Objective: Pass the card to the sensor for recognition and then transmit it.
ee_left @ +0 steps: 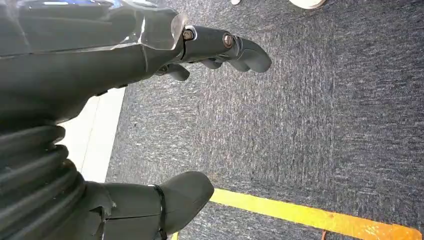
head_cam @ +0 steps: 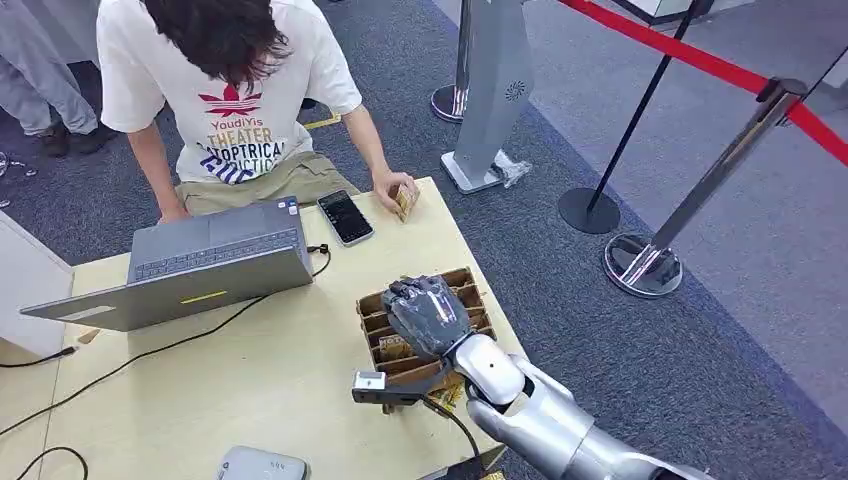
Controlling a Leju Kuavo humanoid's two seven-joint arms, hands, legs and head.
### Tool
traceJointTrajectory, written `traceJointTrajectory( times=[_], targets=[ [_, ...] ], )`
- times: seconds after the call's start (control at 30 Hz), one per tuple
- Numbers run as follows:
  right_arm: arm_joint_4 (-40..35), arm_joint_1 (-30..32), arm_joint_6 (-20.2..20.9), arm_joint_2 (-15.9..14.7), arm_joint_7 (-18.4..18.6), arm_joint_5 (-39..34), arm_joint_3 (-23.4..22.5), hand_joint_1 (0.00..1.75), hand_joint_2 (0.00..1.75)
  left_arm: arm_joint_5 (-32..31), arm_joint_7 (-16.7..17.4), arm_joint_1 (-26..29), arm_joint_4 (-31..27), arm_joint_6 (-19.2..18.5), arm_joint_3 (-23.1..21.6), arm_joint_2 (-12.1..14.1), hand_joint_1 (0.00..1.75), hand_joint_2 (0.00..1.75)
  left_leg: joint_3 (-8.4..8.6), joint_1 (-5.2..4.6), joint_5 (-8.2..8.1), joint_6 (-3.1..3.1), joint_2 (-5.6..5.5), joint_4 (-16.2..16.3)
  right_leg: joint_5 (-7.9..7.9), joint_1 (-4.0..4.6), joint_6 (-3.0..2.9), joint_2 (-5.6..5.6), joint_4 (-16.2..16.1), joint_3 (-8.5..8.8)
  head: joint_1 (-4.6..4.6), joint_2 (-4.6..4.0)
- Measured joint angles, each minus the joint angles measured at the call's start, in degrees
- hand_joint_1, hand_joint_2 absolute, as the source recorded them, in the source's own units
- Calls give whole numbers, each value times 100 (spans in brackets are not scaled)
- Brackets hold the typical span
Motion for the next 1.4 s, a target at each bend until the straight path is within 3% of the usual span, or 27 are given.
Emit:
traceJointTrajectory(
  times=[0.6, 1.2, 1.4],
  targets=[
    [-251, -297, 171, 2, -214, -315, -9, 150, 175, -120, -63, -12, 0, -35, 7, 0, 0, 175, 0, 0, 1, 0, 1, 0, 1, 0, 0, 1, 0, 0, 0, 0],
    [-673, -1534, 1340, -79, -605, -1513, 28, 161, 175, -164, -118, -30, 0, -92, 111, 11, 0, 175, 0, -1, 2, 1, 1, 1, 3, 0, 0, 2, 1, 0, 2, 0],
    [-787, -1930, 1456, -227, -706, -1995, 31, 164, 175, -297, -149, -36, 0, -105, 111, 11, 0, 175, 0, -1, 2, 2, 1, 2, 3, -1, 0, 2, 1, 0, 0, 0]
  ],
)
